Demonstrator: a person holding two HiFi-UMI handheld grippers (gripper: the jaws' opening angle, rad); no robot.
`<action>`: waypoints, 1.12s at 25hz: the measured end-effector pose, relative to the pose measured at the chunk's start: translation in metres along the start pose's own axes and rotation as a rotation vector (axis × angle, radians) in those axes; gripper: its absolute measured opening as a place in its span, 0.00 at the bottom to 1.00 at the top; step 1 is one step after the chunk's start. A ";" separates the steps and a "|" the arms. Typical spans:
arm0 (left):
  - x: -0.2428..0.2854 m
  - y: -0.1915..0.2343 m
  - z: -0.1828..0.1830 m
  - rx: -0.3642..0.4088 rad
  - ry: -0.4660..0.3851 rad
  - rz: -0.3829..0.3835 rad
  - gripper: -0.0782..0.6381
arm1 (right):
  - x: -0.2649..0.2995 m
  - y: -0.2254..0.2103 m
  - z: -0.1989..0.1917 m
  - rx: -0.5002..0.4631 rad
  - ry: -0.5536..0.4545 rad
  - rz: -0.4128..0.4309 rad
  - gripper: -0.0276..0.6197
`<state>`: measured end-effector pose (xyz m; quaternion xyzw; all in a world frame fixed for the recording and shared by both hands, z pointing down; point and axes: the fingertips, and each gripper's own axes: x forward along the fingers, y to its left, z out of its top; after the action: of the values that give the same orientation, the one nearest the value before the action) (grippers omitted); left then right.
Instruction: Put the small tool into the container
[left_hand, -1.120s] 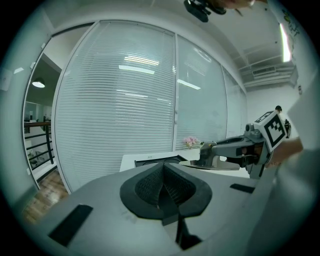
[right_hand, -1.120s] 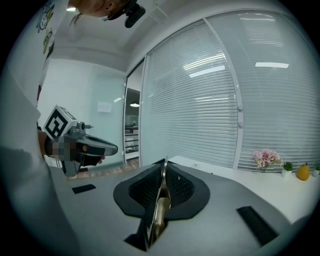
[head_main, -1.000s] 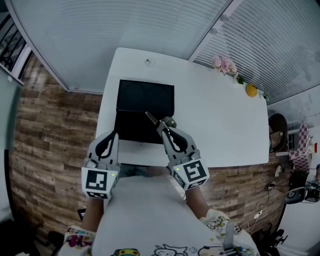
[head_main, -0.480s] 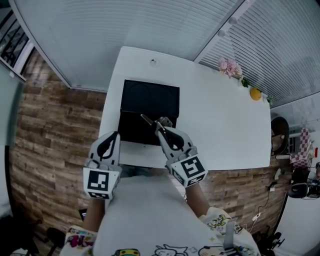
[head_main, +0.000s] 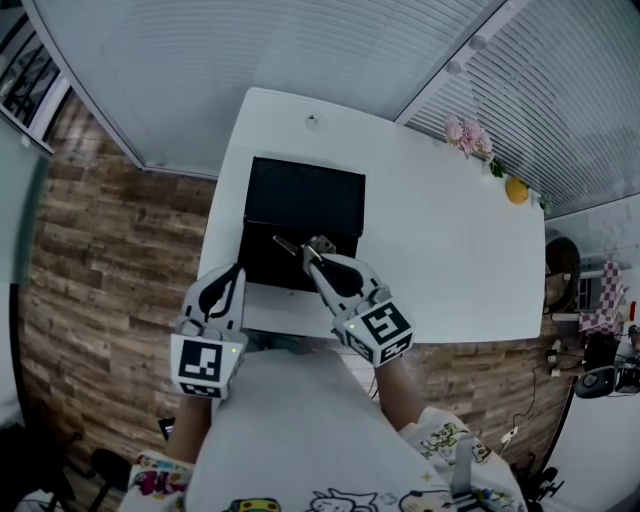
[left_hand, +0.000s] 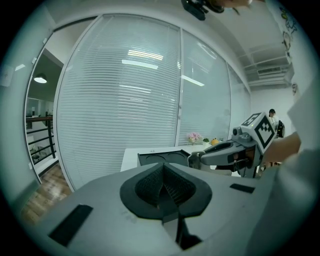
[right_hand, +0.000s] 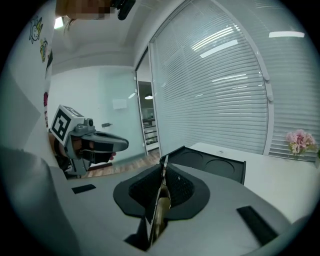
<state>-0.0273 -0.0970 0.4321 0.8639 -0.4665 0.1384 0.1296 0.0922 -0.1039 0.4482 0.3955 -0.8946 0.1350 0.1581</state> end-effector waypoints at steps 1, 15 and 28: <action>0.001 0.000 0.000 -0.006 -0.001 -0.001 0.12 | 0.002 0.000 -0.002 0.005 0.007 0.015 0.08; 0.003 -0.001 -0.011 -0.020 0.020 0.011 0.12 | 0.027 0.001 -0.025 0.046 0.100 0.206 0.08; 0.005 0.005 -0.016 -0.024 0.032 0.018 0.12 | 0.044 0.006 -0.042 0.068 0.186 0.332 0.08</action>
<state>-0.0306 -0.0977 0.4496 0.8556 -0.4740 0.1479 0.1464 0.0669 -0.1136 0.5026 0.2334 -0.9241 0.2252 0.2021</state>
